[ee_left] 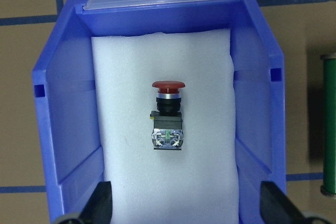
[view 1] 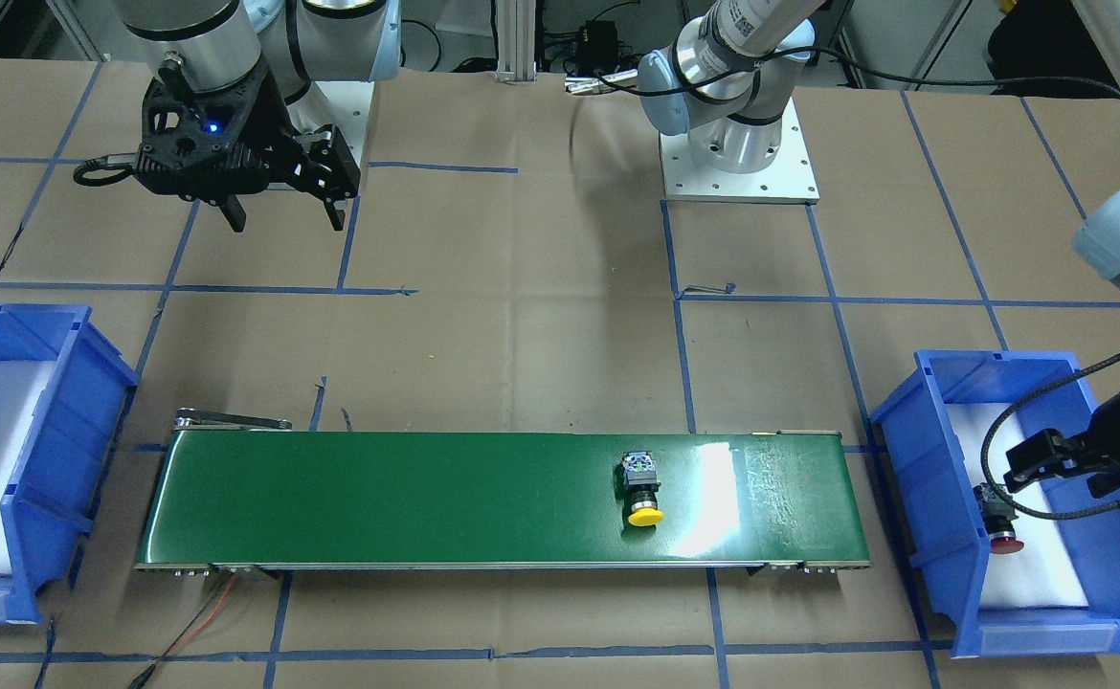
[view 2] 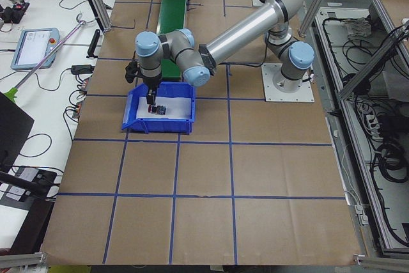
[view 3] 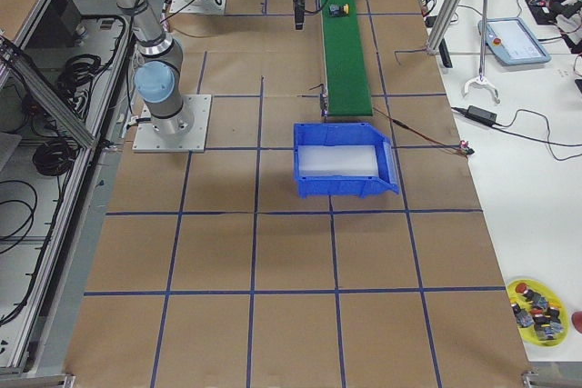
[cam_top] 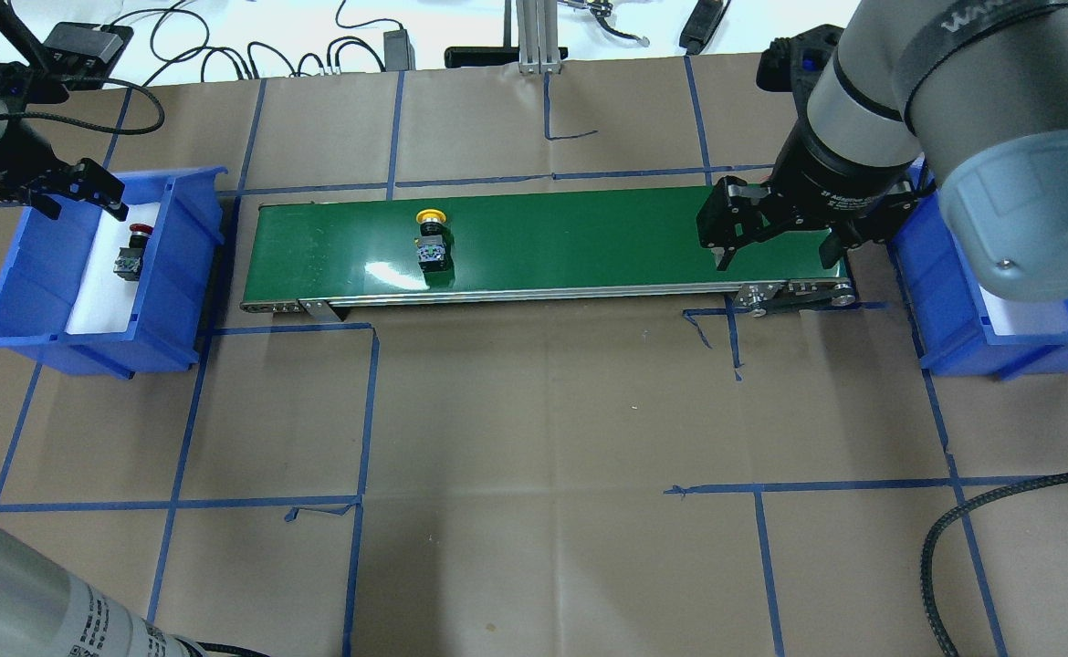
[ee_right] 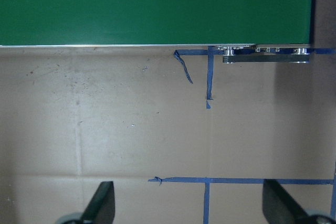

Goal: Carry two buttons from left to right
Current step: 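Lower the left gripper into the bin and grasp the red-capped button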

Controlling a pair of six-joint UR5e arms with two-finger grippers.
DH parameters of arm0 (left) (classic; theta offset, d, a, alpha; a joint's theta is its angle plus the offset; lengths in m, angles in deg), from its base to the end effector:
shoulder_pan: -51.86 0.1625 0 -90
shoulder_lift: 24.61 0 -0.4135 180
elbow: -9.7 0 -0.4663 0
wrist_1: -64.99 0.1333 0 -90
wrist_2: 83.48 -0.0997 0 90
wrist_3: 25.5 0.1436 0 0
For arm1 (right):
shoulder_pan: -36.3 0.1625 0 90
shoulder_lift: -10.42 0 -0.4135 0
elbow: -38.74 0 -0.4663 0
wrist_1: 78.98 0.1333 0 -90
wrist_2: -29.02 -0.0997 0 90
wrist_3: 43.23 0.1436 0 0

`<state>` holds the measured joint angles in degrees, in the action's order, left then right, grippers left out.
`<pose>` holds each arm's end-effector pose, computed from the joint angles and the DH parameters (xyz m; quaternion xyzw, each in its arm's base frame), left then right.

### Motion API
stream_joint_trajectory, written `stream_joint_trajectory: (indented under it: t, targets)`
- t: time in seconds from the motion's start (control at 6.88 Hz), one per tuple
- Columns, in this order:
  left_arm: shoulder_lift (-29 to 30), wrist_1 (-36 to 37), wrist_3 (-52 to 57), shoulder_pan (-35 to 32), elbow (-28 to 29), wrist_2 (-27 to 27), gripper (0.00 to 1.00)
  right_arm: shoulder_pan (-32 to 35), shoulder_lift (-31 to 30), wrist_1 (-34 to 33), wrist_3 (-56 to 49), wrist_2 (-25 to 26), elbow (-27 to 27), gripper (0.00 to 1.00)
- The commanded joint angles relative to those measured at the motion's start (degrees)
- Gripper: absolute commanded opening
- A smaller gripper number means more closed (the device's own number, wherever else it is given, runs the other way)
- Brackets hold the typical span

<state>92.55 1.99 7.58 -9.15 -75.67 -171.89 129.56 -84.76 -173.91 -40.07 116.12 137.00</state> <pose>0.2337 -0.7051 0.2164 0.0362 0.9985 -0.0406 0.0082 0.1706 -0.5237 0.4091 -0.0013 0.9995 -0.0147 0.0262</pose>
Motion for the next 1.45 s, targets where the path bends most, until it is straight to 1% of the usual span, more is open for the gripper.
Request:
stream_joint_trajectory:
  t: [0.0,0.15,0.58,0.73,0.87,1.02,1.16,1.31]
  targets:
    - [4.5,8.1,-0.1,-0.1,-1.9,0.7,0.99,-0.1,0.0,0.0,0.0,0.0,0.2,1.00]
    - [5.3,10.8,-0.1,-0.1,-3.7,0.6,0.99,-0.1,0.0,-0.2,0.0,0.0,0.1,1.00]
    - [6.6,12.0,-0.4,0.0,-5.2,0.6,0.99,0.3,0.0,-0.3,0.0,0.0,0.0,1.00]
    - [6.8,12.2,-0.6,0.0,-4.7,0.3,0.76,-0.2,0.0,-0.3,0.0,0.0,0.1,1.00]
    - [6.8,12.2,-0.6,0.0,-4.1,0.1,0.42,-0.3,0.0,-0.3,-0.1,0.0,0.1,1.00]
    - [6.8,12.2,-1.3,0.0,-3.7,0.2,0.22,0.1,0.0,-0.7,0.0,0.0,-0.3,1.00]
    - [6.8,12.1,-1.4,0.0,-3.1,0.4,0.11,-0.1,0.0,-0.4,-0.1,0.1,0.0,1.00]
    - [5.8,11.3,-1.5,0.0,-2.6,0.5,0.10,-0.3,0.0,-0.5,-0.1,0.0,-0.1,1.00]
